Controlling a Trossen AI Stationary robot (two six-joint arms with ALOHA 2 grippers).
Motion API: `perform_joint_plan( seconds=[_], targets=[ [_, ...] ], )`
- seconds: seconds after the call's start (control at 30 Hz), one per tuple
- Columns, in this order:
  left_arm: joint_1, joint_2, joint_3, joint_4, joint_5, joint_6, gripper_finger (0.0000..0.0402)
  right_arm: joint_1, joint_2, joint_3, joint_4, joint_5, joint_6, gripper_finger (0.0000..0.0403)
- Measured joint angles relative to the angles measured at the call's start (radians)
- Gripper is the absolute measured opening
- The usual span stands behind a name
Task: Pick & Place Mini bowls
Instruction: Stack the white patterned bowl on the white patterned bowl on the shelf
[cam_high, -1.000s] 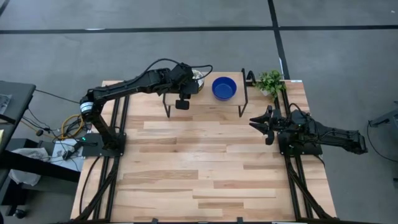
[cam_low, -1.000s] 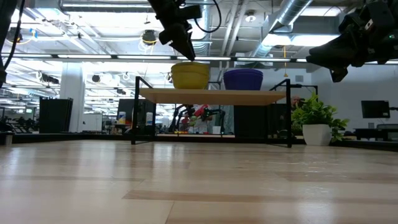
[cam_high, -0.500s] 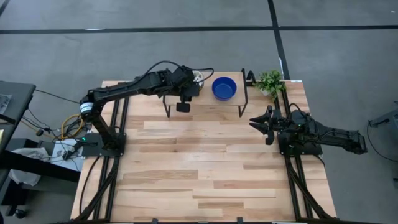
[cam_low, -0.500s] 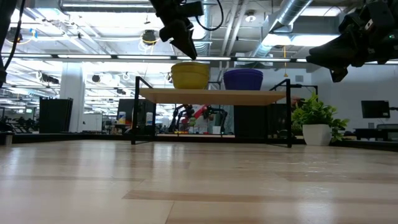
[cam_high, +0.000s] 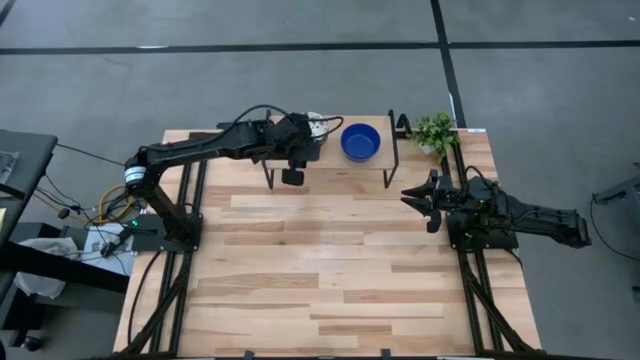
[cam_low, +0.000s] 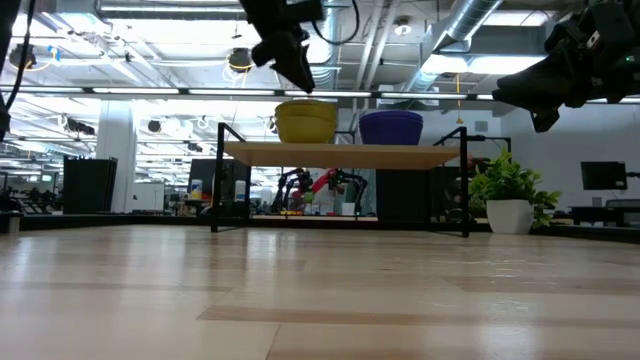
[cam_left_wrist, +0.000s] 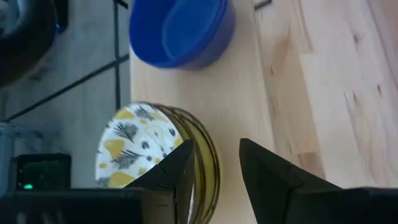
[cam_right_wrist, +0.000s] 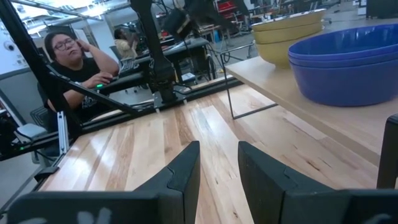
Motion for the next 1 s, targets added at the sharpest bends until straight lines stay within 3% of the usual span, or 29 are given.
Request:
perform_joint_plan(
  seconds=[0.83,1.0],
  targets=[
    [0.023,-0.012,-0.057,0.023,0.031,-0.028,0.0127,0.000,0.000,0.000,0.000,-0.001,0.017,0.0098],
    [-0.033,-0.091,-0.050,0.002,0.028,-0.141,0.0127,0.000,0.000,0.000,0.000,-0.001,0.018,0.0098]
  ],
)
